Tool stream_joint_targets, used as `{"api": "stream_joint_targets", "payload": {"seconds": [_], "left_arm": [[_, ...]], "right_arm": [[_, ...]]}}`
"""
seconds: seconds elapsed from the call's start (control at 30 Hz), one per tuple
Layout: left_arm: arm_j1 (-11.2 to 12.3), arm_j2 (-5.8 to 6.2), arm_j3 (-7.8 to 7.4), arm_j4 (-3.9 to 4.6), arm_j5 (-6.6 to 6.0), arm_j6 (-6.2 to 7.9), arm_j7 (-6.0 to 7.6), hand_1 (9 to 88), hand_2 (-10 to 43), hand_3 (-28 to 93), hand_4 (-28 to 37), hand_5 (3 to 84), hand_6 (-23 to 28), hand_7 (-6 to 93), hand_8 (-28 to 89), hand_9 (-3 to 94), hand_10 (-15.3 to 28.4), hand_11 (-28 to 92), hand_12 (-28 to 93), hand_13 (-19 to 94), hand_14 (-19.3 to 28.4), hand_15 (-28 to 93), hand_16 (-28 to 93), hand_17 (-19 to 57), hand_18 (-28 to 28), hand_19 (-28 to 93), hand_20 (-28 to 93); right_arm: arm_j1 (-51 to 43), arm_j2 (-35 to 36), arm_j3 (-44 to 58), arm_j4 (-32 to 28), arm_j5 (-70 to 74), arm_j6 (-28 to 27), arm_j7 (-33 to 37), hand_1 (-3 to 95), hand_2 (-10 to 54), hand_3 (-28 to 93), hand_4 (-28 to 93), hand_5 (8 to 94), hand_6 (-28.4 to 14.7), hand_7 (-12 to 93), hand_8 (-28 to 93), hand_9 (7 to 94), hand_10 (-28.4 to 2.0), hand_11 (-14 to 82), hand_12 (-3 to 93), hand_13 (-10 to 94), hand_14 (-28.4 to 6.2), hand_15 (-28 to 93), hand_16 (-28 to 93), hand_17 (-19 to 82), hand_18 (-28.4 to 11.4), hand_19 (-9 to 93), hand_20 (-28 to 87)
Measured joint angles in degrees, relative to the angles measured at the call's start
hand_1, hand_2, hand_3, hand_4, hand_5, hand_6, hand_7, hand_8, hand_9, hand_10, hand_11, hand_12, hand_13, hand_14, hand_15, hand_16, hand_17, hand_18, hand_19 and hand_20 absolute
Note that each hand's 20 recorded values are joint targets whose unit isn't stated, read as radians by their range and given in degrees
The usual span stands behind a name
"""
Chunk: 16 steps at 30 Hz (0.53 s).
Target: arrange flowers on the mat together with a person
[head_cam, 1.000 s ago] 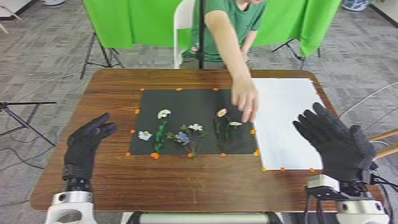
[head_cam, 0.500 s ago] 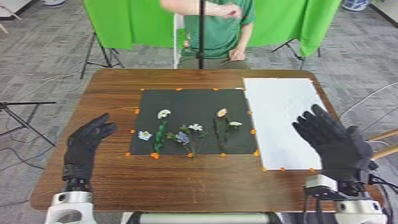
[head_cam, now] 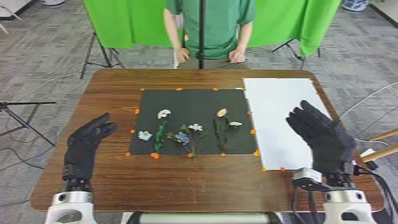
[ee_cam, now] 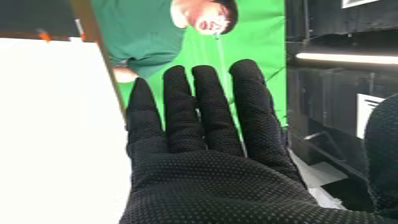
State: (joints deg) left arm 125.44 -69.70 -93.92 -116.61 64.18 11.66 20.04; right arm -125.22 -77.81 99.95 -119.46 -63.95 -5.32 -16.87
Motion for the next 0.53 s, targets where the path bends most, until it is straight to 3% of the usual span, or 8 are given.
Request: {"api": "stream_joint_targets", "payload": {"seconds": [0.53], "left_arm": [[0.0,-0.20,0.17,0.01,0.68,-0.17,0.00,27.9,-9.5,68,-20.9,48.3,4.8,11.5,-7,49.9,13.6,19,15,43,16.2,19,0,12.7,10.8,8,19]], "right_arm": [[2.1,-0.2,0.3,0.3,0.3,-0.5,0.0,2.5,5.8,76,-20,44.4,-1.1,7,-8,41.6,-14.4,4.5,12.4,33,-12.3,11,14,19,-15.6,4,28]]}}
